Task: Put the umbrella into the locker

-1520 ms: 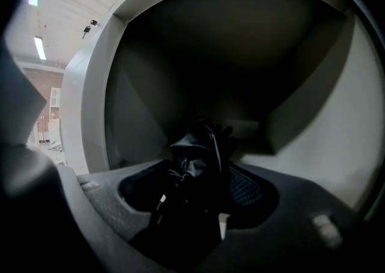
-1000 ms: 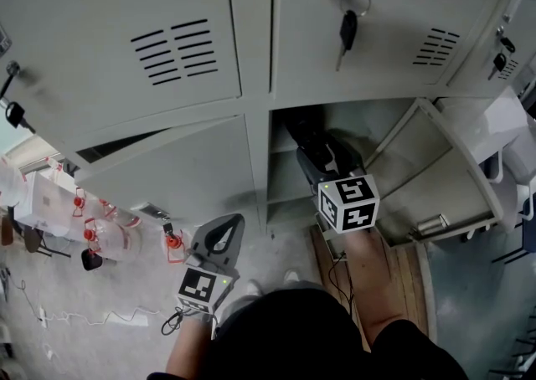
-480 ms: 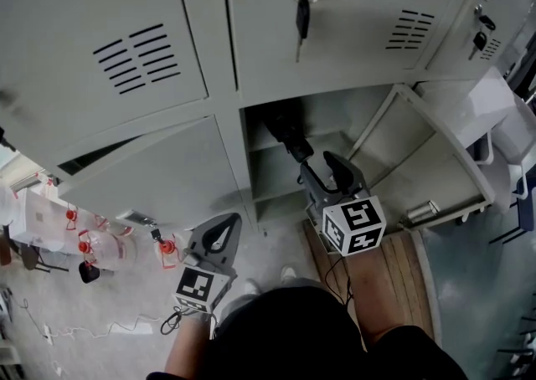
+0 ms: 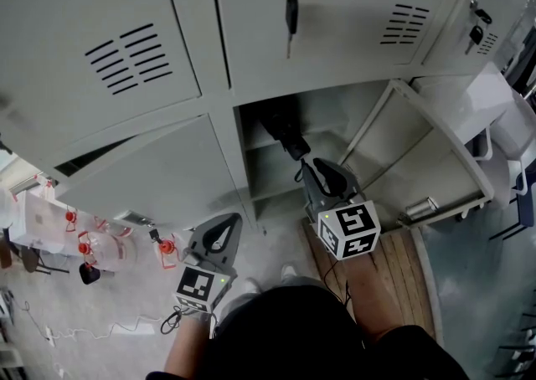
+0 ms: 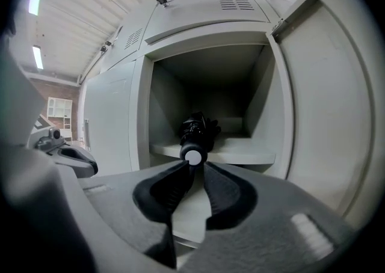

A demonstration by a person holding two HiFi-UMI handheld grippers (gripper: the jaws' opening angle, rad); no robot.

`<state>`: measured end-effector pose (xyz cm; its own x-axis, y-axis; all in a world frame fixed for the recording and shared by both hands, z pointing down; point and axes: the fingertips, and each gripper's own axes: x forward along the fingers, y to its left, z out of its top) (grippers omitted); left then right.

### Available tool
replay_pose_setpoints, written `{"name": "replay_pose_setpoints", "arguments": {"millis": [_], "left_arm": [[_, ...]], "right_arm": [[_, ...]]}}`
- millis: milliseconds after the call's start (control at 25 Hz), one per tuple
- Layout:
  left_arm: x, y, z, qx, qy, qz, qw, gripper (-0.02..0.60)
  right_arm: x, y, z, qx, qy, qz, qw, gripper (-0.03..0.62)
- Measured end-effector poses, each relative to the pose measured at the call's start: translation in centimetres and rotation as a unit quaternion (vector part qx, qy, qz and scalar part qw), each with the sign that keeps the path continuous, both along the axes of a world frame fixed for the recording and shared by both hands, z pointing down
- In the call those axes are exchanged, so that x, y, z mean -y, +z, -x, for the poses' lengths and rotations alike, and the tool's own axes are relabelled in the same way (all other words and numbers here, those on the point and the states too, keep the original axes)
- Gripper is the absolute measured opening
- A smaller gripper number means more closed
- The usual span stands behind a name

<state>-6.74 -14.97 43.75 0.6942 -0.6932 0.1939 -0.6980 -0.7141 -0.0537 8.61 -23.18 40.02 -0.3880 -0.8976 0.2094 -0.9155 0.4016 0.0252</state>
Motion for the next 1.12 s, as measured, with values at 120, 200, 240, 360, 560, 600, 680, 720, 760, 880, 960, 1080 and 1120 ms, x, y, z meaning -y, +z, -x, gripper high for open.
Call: {"name": "replay_pose_setpoints", "arguments": {"millis": [120, 200, 240, 360, 560, 600, 680, 720, 760, 880, 960, 1080, 1120], "left_arm": [[0.1, 0.0, 0.3, 0.001, -0.005, -0.001, 1.0000, 0.011], [0.1, -0.1, 0.6, 0.000, -0.010, 0.003, 0.9999, 0.011], [0.1, -0.2, 0.6, -0.004, -0.015, 0.009, 0.9998, 0.011], [0.2, -0.1, 1.2, -0.006, -0.027, 0.016, 0.9995, 0.011], [0.5, 0.0, 1.9, -0.005, -0.039, 0.019, 0.9990, 0.011], [0.5, 0.1, 2.1, -0.002, -0.040, 0.017, 0.9991, 0.011], [0.7, 0.3, 2.4, 0.007, -0.037, 0.006, 0.9993, 0.011], [0.8, 0.3, 2.6, 0.009, -0.039, 0.003, 0.9992, 0.011], [0.9, 0.3, 2.7, 0.010, -0.041, 0.002, 0.9991, 0.011], [1.1, 0.2, 3.1, 0.010, -0.050, 0.001, 0.9987, 0.011], [1.3, 0.1, 3.4, 0.010, -0.055, 0.000, 0.9984, 0.011], [1.4, 0.1, 3.7, 0.010, -0.062, 0.000, 0.9980, 0.011], [1.5, 0.0, 3.7, 0.007, -0.066, 0.003, 0.9978, 0.011]], "right_arm": [[0.4, 0.0, 0.4, -0.002, -0.003, -0.001, 1.000, 0.066], [0.8, -0.1, 0.7, -0.004, -0.005, -0.001, 1.000, 0.066], [1.1, -0.2, 0.8, -0.006, -0.006, -0.002, 1.000, 0.066], [1.7, -0.4, 1.2, -0.011, -0.009, -0.004, 1.000, 0.064], [3.0, -0.7, 1.4, -0.016, -0.010, -0.010, 1.000, 0.064], [3.4, -0.8, 1.4, -0.018, -0.009, -0.011, 1.000, 0.064], [4.2, -0.9, 1.4, -0.025, -0.006, -0.012, 1.000, 0.064], [4.6, -1.0, 1.5, -0.028, -0.005, -0.012, 1.000, 0.064], [5.0, -1.0, 1.5, -0.032, -0.005, -0.012, 0.999, 0.064], [6.0, -1.0, 1.7, -0.039, -0.005, -0.013, 0.999, 0.064], [6.6, -1.0, 1.8, -0.046, -0.003, -0.013, 0.999, 0.064], [7.5, -0.9, 1.9, -0.065, 0.001, -0.010, 0.998, 0.064], [7.8, -0.9, 1.9, -0.074, 0.002, -0.009, 0.997, 0.064]]}}
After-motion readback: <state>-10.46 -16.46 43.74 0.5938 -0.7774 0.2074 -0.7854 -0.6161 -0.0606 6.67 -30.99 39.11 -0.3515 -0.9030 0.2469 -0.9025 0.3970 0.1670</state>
